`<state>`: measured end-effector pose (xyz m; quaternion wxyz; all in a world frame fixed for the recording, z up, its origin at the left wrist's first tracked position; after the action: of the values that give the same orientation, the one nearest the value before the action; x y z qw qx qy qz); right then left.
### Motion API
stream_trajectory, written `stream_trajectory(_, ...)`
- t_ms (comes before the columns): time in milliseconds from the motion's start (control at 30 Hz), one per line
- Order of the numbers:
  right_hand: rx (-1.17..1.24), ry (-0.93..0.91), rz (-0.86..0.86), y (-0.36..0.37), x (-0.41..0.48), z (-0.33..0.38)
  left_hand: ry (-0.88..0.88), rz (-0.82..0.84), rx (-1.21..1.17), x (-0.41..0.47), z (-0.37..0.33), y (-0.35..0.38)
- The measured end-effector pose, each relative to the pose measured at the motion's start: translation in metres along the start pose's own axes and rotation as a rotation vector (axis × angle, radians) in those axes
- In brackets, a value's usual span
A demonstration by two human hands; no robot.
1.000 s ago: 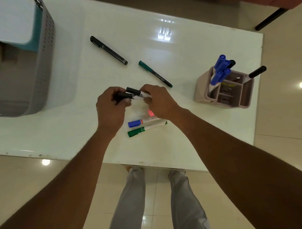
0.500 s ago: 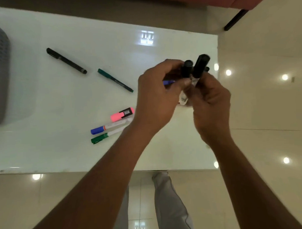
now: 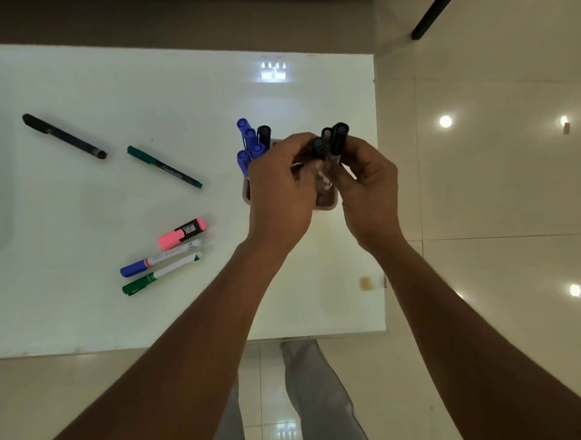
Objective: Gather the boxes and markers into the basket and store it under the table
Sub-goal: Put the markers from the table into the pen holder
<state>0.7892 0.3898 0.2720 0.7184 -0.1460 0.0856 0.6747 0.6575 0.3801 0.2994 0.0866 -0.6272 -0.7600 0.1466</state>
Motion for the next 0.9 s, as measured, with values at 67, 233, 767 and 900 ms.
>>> stream_trajectory(67,0.011,0.012,-0.002,-0.005,0.004,-0.002,0.031,-0.023,0.049,0.002,-0.003,0.002)
stream_trajectory(233,-0.114,-0.027,0.009,-0.011,0.006,0.001,0.061,-0.007,0.121,0.004,-0.008,0.013)
stream_trajectory(767,-0.490,-0.102,-0.120,-0.007,-0.003,-0.004,0.048,0.021,0.159,-0.002,0.023,0.014)
stream_trajectory(900,-0.558,-0.096,-0.158,-0.002,0.001,-0.004,0.073,-0.010,0.216,-0.019,0.026,0.008)
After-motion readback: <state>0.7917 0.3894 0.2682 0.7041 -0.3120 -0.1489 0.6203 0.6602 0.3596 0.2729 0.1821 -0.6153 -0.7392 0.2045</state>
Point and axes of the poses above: each hand's wrist, its own x-axis towards the middle knuckle, its own y-axis out of the palm, z = x × y, the point moved 5 cm from there along x, towards the middle knuckle, and after that the axes turned 7 degrees about y, right-handed, at the moved point
